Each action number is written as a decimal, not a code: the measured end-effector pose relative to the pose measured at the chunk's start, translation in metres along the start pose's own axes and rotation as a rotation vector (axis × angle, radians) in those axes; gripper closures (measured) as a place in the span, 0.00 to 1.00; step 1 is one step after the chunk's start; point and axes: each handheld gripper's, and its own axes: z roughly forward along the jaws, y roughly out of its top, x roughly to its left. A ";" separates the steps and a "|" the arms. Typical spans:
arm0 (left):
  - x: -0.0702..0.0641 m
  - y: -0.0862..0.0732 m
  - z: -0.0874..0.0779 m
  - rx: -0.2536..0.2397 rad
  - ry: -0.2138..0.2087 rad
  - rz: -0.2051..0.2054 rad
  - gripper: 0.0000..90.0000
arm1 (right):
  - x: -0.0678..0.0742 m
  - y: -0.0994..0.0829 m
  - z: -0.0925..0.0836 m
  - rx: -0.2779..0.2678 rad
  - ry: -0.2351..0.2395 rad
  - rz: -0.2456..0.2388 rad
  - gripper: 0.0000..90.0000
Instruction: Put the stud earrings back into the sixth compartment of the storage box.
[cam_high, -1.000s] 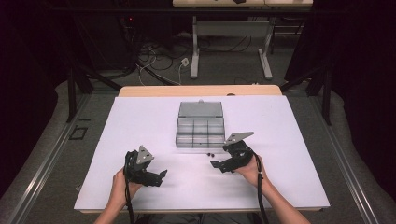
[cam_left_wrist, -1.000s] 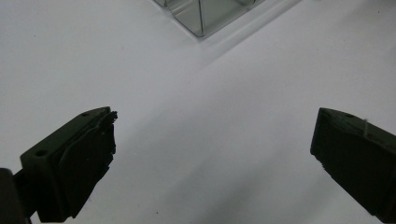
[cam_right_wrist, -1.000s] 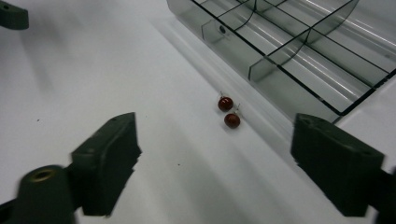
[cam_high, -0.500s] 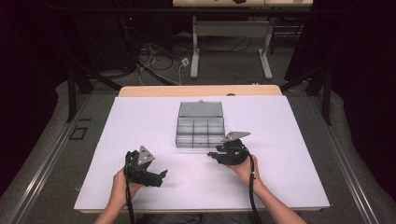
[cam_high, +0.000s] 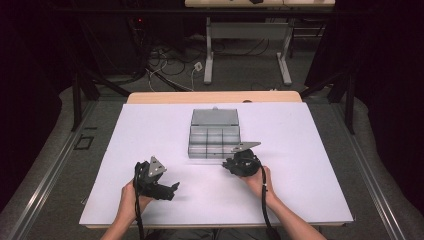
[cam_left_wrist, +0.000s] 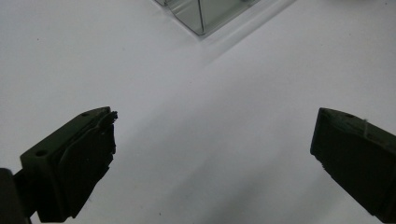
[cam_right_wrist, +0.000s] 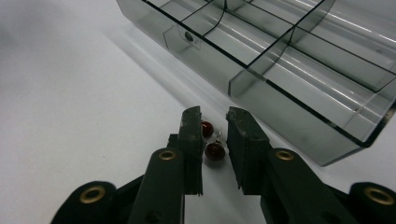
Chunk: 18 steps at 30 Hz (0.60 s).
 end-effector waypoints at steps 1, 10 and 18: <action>0.000 0.000 0.000 0.003 -0.001 0.001 0.00 | 0.000 0.000 0.001 0.006 0.001 -0.005 0.85; 0.000 0.000 -0.001 0.002 -0.001 -0.003 0.00 | 0.001 -0.002 0.003 0.034 -0.011 -0.010 0.89; 0.000 0.000 -0.001 -0.003 -0.004 0.000 0.00 | 0.000 -0.002 0.000 0.035 -0.011 -0.005 0.90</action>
